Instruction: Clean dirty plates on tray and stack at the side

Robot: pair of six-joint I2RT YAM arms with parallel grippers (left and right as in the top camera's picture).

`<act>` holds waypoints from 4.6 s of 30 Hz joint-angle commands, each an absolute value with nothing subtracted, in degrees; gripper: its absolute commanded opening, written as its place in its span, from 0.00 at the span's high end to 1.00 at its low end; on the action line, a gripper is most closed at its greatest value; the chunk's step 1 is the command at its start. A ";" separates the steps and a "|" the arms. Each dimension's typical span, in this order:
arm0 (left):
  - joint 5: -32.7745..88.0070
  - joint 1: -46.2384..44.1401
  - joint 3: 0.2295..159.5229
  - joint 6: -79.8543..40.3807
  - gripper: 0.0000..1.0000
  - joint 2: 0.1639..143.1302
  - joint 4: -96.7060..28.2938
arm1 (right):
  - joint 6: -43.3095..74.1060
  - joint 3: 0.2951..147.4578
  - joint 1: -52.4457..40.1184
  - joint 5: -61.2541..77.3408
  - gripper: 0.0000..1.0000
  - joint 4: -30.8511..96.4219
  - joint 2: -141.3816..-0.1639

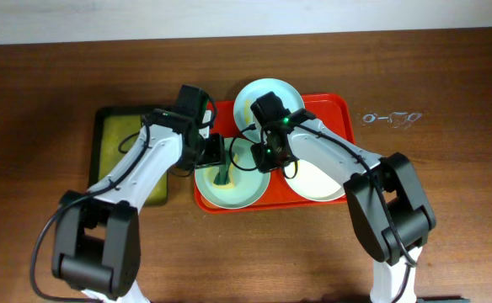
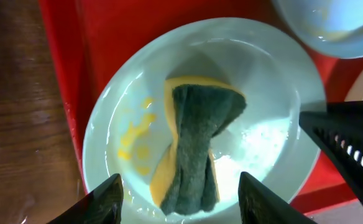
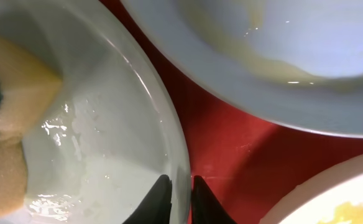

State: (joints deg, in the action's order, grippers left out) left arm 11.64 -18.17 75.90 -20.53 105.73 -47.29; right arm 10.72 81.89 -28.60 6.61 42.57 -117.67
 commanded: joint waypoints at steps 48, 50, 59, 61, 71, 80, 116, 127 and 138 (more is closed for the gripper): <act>11.18 -21.39 75.77 -19.86 1.00 113.99 -44.36 | 11.16 81.54 -26.50 8.40 0.94 43.00 -120.40; 11.29 -21.39 76.03 -19.88 1.00 113.97 -44.42 | 11.16 81.54 -26.50 8.40 0.94 42.96 -120.40; 18.50 -21.39 78.24 -23.16 1.00 113.47 -41.10 | 11.16 81.54 -26.50 8.40 0.94 42.35 -120.40; 15.29 -21.39 77.97 -24.91 1.00 113.47 -40.99 | 11.16 81.54 -26.50 8.40 0.94 42.39 -120.40; -7.53 -21.21 72.07 -25.04 1.00 113.38 -42.33 | 11.16 81.54 -26.50 8.40 0.94 42.35 -120.40; -4.12 -20.84 76.79 -25.04 1.00 106.80 -45.67 | 11.16 81.54 -26.50 8.40 0.94 42.39 -120.40; 9.91 -22.33 74.83 -27.81 1.00 106.45 -40.73 | 11.40 81.54 -26.50 8.43 0.94 41.87 -120.40; 1.37 -23.38 72.12 -27.79 1.00 113.25 -40.58 | 11.38 81.54 -26.50 8.40 0.94 41.74 -120.40; -16.53 -22.37 77.19 -27.81 1.00 110.78 -50.94 | 11.38 82.06 -26.50 8.40 0.96 42.70 -120.11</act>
State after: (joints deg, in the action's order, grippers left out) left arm -9.43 -23.62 74.76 -27.31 112.03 -49.34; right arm 11.88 81.95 -26.65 10.41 41.74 -118.89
